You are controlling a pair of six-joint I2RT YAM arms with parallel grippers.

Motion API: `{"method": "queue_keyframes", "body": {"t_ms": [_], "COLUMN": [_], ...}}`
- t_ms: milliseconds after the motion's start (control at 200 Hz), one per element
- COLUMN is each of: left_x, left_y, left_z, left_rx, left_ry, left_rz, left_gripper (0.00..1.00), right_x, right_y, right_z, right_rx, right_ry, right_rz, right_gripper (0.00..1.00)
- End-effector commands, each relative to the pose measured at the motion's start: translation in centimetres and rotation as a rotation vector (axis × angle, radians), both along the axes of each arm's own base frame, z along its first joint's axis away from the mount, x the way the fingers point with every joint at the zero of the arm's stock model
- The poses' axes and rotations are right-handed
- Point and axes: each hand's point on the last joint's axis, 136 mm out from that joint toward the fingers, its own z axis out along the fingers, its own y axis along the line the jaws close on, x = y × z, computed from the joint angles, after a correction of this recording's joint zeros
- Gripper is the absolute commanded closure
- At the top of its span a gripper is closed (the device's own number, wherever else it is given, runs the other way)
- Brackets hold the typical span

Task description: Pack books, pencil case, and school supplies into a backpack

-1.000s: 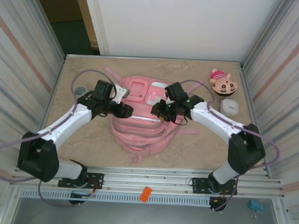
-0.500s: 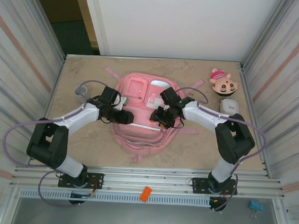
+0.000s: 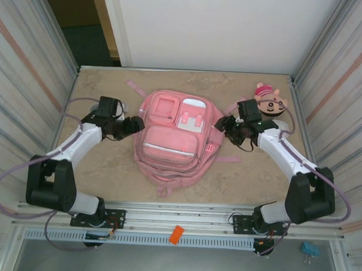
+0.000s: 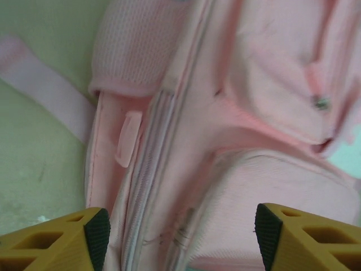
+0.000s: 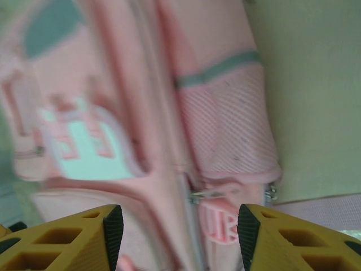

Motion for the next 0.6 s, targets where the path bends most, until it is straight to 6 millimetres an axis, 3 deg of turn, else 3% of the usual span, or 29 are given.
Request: {"method": "queue_keyframes", "body": {"t_ms": [0, 135, 281, 596], "left_x": [-1.6, -2.1, -2.4, -1.1], "left_y": [-1.6, -3.6, -6.7, -9.3], "left_z": [-2.9, -3.3, -3.5, -2.4], "left_rx": [-0.082, -0.077, -0.110, -0.109], "left_ry": [0.111, 0.115, 0.129, 0.109], "left_rz": [-0.003, -0.047, -0.068, -0.080], "left_gripper": [0.31, 0.32, 0.33, 0.32], "right_x": [-0.4, 0.3, 2.7, 7.4], "right_y": [2.7, 4.2, 4.7, 1.3], "right_z": [-2.3, -5.0, -6.4, -5.5], "right_rx": [0.093, 0.082, 0.083, 0.115], "right_ry": [0.052, 0.098, 0.115, 0.091], "right_rz": [0.049, 0.077, 0.095, 0.056], "right_gripper": [0.43, 0.43, 0.44, 0.44]}}
